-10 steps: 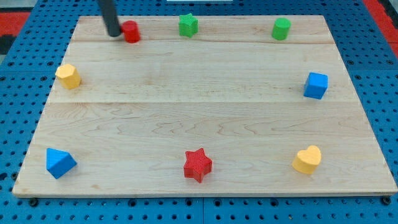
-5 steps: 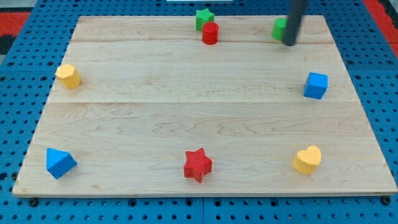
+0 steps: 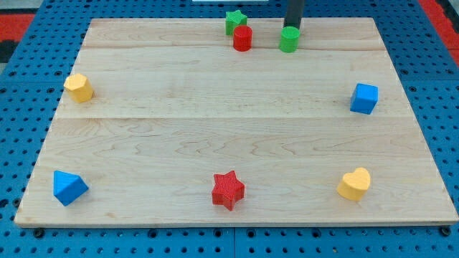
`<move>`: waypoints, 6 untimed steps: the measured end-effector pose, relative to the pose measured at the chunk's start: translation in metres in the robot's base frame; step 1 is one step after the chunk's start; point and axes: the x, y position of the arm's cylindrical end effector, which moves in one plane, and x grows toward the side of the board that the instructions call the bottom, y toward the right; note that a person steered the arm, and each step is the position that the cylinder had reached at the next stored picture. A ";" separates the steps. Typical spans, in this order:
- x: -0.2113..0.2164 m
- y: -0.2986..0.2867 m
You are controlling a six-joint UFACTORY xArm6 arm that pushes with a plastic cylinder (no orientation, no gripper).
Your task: Keep green blocks with red circle in a diagonal line
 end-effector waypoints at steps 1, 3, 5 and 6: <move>0.000 0.052; 0.006 0.055; 0.026 0.016; 0.033 -0.029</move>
